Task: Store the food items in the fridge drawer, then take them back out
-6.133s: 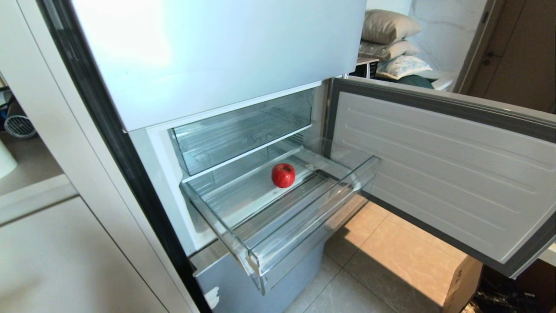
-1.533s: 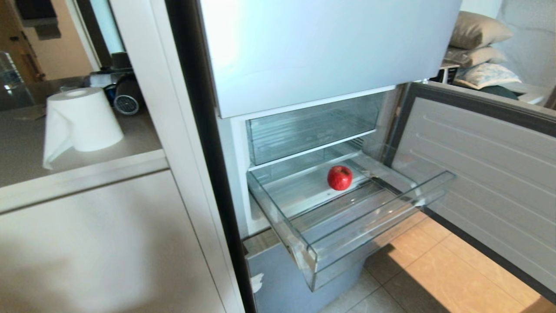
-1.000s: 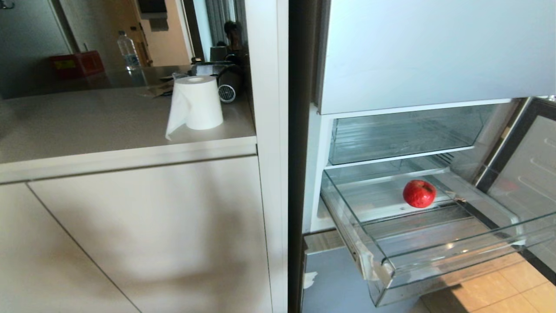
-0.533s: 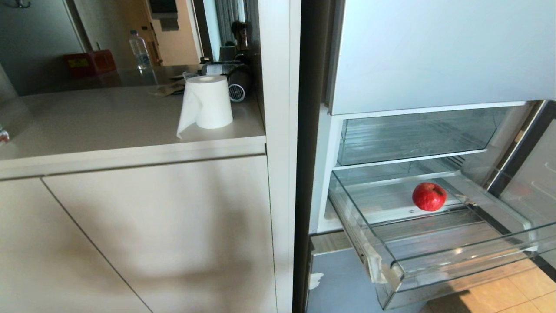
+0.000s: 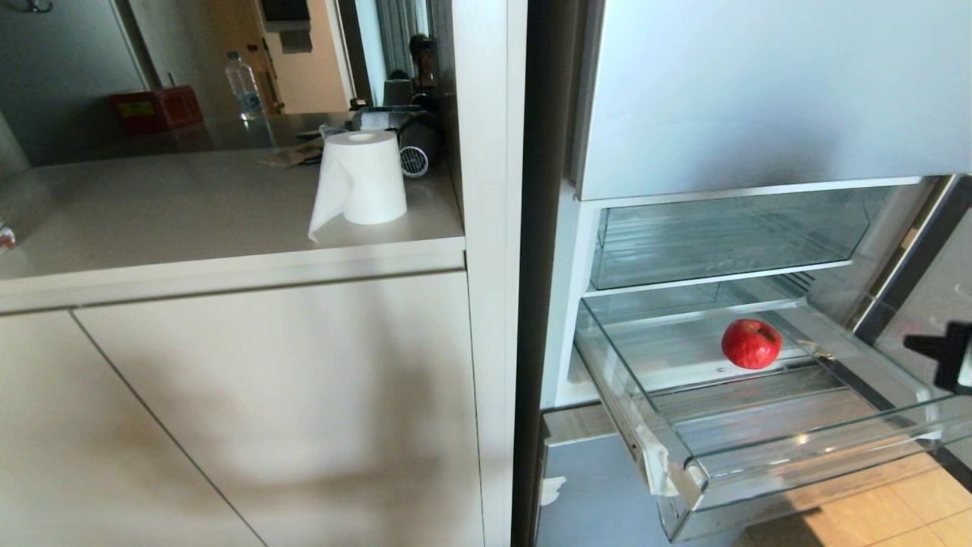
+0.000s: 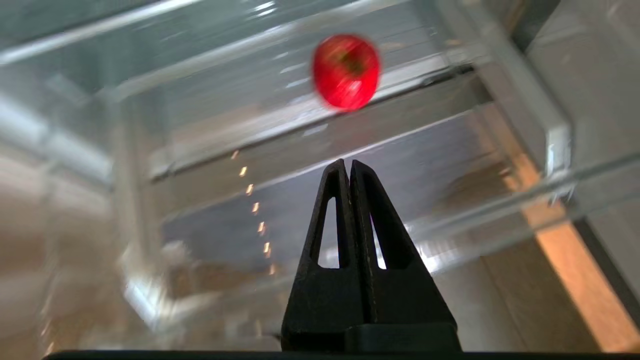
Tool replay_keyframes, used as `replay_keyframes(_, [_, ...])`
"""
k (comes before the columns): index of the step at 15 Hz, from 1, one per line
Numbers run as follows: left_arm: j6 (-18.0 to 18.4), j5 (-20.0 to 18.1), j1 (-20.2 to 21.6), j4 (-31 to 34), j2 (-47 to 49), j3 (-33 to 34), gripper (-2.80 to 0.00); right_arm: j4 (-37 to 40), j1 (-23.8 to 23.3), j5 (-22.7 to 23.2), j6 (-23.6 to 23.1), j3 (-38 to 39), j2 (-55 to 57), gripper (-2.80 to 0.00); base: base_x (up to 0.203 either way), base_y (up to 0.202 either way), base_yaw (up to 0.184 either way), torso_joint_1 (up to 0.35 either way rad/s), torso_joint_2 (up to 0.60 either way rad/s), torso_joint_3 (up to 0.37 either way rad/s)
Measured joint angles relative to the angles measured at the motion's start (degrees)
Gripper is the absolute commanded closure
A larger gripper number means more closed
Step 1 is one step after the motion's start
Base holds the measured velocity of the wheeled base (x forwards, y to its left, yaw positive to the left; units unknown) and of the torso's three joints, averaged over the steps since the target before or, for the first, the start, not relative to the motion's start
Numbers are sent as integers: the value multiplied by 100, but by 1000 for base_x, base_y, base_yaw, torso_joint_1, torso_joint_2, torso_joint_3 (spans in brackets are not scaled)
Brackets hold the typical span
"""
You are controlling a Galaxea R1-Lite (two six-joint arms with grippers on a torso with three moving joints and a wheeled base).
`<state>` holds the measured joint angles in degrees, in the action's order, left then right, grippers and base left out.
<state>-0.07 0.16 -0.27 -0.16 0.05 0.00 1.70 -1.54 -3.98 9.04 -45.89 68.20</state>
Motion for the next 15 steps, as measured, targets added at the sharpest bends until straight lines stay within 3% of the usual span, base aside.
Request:
replay_keyframes(1, [0,2,0,0,0,0,0,48,-33,-148,16,-334,395,0,0,0,0,0,0,0])
replay_keyframes(2, [0,0,0,0,0,0,0,85,-57,-269,24,-591,734,-280,0,0,0,0,0,0])
replay_keyframes(6, [0,0,0,0,0,0,0,122,-85,-682,41,-1316,1783,-280,0,0,0,0,0,0])
replay_keyframes(15, [0,0,0,1,2,0,0,115,-91,-663,148,-1953,3335,-280,0,0,0,0,0,0])
